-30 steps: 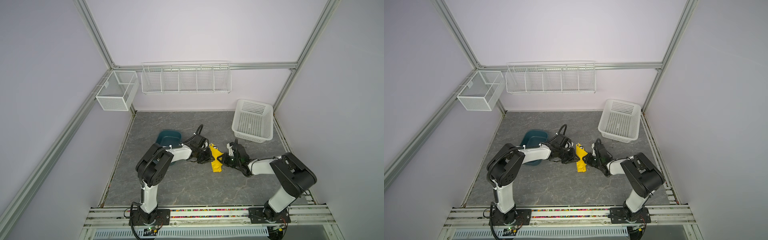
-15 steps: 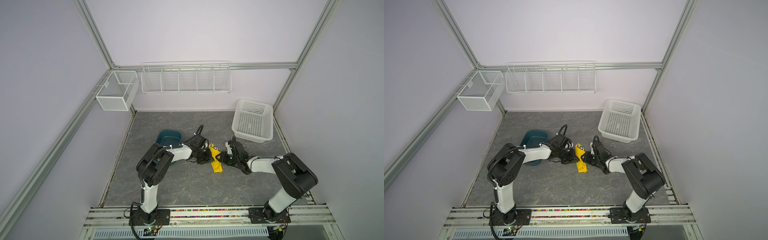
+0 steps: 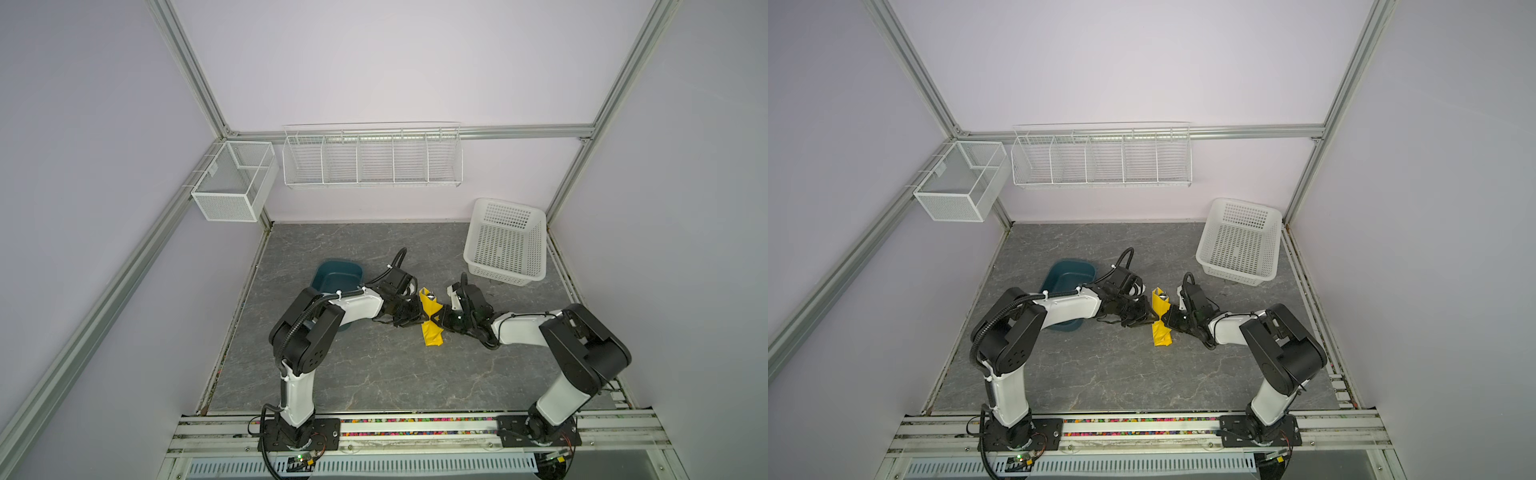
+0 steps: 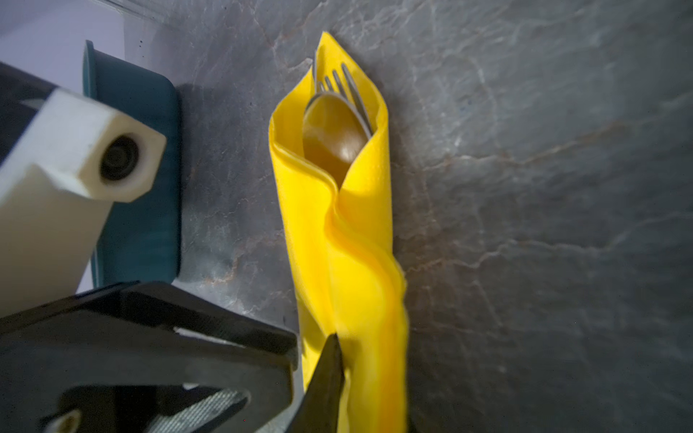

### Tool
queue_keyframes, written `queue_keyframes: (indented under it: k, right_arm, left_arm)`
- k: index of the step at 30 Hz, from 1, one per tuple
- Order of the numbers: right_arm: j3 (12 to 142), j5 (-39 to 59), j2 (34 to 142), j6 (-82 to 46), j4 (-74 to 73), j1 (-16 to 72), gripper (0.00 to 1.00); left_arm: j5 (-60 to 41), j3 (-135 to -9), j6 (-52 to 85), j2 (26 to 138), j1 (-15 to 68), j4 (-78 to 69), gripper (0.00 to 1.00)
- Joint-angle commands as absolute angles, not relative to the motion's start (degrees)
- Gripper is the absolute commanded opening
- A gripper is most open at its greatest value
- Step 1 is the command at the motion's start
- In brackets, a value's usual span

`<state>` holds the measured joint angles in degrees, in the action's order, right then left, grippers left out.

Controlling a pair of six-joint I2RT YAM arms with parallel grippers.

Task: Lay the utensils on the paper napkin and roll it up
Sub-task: 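Lift the wrapped napkin bundle upright off the table with both grippers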

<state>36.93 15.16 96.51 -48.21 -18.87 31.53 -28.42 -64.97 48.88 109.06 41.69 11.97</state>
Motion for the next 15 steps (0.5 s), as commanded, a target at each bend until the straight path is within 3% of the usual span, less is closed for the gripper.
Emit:
queue_keyframes:
  k: [1, 9, 12, 15]
  right_arm:
    - [35.81, 16.95, 96.53, -48.83, -19.87, 30.85, 0.12]
    - [34.80, 19.82, 94.41, -48.27, -25.50, 30.59, 0.11]
    - [34.71, 20.71, 93.85, -48.00, -27.15, 30.63, 0.11]
    - [34.60, 21.53, 93.22, -47.90, -28.43, 30.66, 0.11]
  left_arm:
    - [-24.72, -62.92, 48.19, 103.79, 41.36, 12.48, 0.27]
    - [-18.52, -54.35, 47.46, 95.08, 38.75, 10.85, 0.40]
    - [-16.05, -52.44, 47.12, 91.97, 38.30, 10.59, 0.50]
    - [-13.56, -51.73, 46.82, 90.20, 38.26, 10.23, 0.52]
